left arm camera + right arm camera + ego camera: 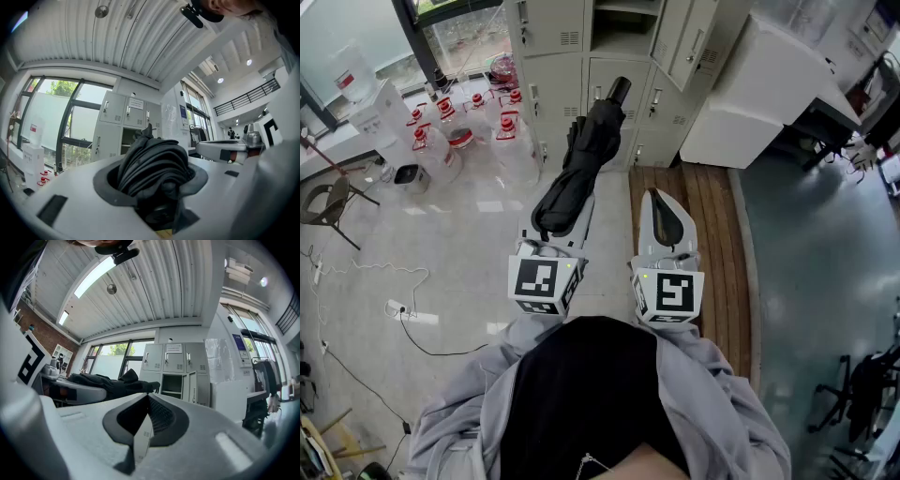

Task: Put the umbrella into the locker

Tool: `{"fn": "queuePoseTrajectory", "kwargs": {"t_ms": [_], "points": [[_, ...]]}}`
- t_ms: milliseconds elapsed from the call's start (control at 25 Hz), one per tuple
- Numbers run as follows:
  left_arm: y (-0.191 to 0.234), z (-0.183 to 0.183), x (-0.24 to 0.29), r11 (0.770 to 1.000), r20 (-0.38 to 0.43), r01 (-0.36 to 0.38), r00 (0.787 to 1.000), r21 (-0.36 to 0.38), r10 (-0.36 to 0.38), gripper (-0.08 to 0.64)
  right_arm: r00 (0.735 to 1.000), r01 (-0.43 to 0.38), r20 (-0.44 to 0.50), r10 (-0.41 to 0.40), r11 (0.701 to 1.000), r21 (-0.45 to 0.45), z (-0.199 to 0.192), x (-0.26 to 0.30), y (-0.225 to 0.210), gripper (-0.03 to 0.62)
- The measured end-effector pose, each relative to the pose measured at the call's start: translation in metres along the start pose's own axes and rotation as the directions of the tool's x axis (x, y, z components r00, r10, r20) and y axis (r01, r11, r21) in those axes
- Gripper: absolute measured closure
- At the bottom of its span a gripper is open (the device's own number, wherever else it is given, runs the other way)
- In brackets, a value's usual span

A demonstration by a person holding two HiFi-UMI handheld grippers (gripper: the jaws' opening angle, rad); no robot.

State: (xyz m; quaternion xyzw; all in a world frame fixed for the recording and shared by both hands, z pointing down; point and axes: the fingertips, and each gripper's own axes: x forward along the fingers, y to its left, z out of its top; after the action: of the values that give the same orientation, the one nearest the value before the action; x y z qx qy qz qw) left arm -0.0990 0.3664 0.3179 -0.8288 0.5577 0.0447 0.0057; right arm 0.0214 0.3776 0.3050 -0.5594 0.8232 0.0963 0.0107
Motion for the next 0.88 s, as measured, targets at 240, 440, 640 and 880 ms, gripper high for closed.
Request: {"fn": "queuePoseTrajectory", "kwargs": {"t_ms": [240, 440, 640, 880], "points": [[-0.010, -0.004, 0.011, 1.000, 0.002, -0.009, 1.000, 0.002, 0.009, 0.348, 1.000, -0.002, -0.004, 0.002, 1.000, -0.004, -0.006, 0.003, -0.016, 0.592], [-0.016, -0.006, 0.024, 1.000, 0.001, -0.016, 1.000, -0.002, 0.016, 0.348, 0.999, -0.030, 0.012, 0.030, 0.999, 0.014, -0.008, 0.010, -0.027, 0.592], [-0.020, -0.006, 0.039, 1.000, 0.006, -0.028, 1.000, -0.002, 0.028, 0.348, 0.998, -0.055, 0.011, 0.054, 0.998, 0.038, -0.013, 0.021, -0.040, 0.592], [-0.021, -0.006, 0.056, 1.000, 0.010, -0.027, 1.000, -0.002, 0.027, 0.348, 0.998, -0.064, 0.000, 0.064, 0.997, 0.045, -0.021, 0.031, -0.048, 0.592]]}}
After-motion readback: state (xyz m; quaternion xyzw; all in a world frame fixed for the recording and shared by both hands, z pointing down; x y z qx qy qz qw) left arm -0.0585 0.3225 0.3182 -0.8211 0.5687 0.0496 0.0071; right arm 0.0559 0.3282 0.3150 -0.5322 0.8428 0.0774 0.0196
